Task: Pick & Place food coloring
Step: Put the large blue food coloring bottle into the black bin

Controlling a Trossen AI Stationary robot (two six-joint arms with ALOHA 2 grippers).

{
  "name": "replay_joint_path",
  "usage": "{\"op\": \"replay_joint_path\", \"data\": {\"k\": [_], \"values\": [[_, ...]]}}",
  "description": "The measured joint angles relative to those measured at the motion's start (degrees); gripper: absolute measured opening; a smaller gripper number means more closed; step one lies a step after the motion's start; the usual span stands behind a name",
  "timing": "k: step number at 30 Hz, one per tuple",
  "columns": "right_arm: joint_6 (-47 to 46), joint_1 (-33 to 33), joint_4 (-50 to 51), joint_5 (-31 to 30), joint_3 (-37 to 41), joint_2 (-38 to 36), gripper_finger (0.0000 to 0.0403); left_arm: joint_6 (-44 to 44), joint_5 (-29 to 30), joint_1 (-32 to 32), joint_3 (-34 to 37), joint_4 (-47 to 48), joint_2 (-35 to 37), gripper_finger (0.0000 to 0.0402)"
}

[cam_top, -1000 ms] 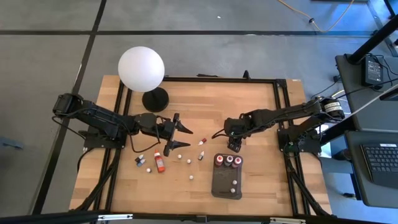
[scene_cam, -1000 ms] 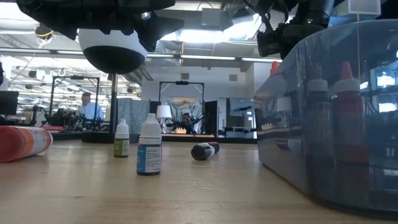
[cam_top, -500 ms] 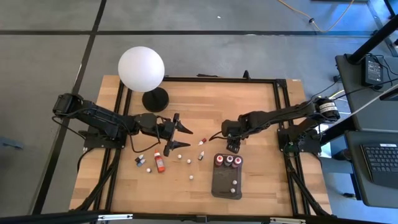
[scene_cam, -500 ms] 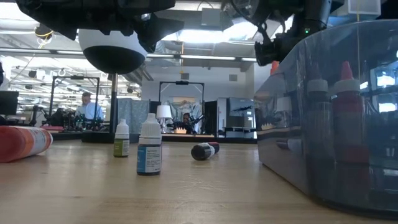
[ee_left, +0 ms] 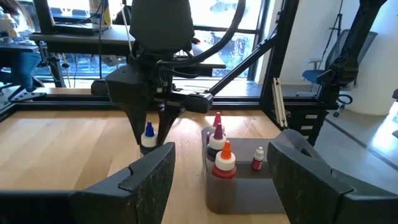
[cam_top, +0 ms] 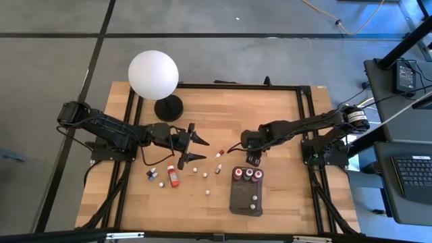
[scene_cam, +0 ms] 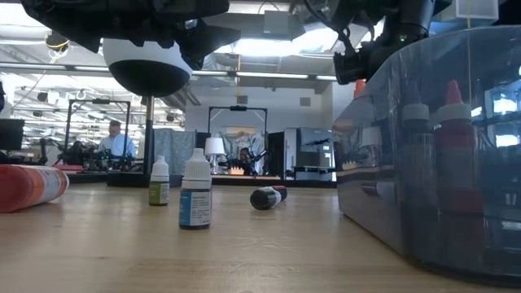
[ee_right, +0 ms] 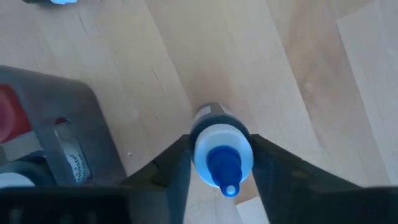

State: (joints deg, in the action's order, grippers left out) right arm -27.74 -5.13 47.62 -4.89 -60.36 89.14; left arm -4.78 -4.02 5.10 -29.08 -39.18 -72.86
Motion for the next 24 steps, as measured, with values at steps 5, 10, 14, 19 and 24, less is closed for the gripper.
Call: {"op": "replay_joint_path", "data": {"k": [5,10,14,19,24], "values": [[1.06,0.00,-0.11,-0.05,-0.07,-0.07,0.0123,0.02,0.01,0.00,0.00,0.02,0.00,0.0251],[1.32,-1.41,3.55,-2.38,-2.38,0.13,0.0123,0.02,0.03,0.00,0.00,0.00,0.00,0.0251],[0.81,-5.42,10.43,-6.62,-10.65,0.11,0.0123,0.60,0.08,0.00,0.00,0.00,0.00,0.0251],[-2.13,-12.61,14.02,-9.96,-21.89,0.05,0.0123,2.92,0.19,0.00,0.00,0.02,0.00,0.0251],[-6.54,-20.49,13.80,-10.54,-27.04,0.66,0.0123,2.99,0.16,0.00,0.00,0.00,0.00,0.0251]]}}
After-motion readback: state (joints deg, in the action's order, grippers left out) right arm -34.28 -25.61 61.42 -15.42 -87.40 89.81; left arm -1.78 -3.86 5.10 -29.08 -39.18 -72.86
